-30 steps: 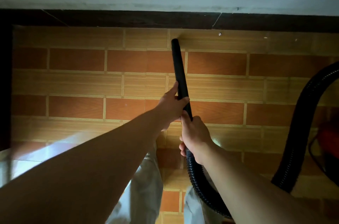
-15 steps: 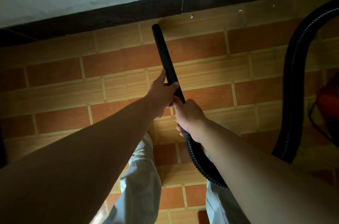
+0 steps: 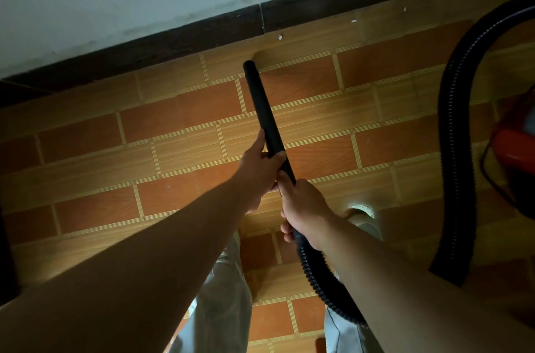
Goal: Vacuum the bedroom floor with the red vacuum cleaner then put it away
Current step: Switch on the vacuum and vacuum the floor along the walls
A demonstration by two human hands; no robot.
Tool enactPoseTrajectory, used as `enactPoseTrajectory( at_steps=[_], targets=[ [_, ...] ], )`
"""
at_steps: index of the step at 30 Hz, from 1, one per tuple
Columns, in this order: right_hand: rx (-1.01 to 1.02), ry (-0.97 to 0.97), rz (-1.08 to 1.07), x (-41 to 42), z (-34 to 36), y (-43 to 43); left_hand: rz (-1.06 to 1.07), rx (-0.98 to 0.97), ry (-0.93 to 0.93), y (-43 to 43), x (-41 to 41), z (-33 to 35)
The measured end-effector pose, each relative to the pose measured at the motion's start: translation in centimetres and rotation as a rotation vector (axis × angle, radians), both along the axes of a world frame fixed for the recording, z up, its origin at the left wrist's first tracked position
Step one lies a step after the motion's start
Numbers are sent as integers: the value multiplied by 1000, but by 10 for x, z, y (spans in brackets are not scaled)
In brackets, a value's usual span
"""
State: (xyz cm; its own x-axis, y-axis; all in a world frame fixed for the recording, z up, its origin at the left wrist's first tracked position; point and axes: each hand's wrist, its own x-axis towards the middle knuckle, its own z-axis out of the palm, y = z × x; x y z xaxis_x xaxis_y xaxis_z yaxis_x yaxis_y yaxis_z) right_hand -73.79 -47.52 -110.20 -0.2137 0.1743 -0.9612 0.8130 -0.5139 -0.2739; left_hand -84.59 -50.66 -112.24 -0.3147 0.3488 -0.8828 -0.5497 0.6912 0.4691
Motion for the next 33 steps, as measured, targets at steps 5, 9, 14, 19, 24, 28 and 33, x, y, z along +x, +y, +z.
enactPoseTrajectory(
  at_steps=[5,9,14,19,24,28,33],
  targets=[
    [42,-5,-49,-12,1,21,-15,16,41,24,-9,1],
    [34,5,-67,-9,2,20,-47,11,52,25,-9,5],
    [15,-16,-68,15,9,3,-65,-5,-19,12,12,9],
    [41,-33,-96,22,11,20,-83,-11,-19,31,19,9],
    [40,-20,-107,14,3,57,-92,-25,31,73,15,9],
    [31,-22,-66,10,1,77,-61,-41,68,88,15,8],
    [12,-8,-16,31,6,79,-47,-50,48,87,33,14]
  ],
)
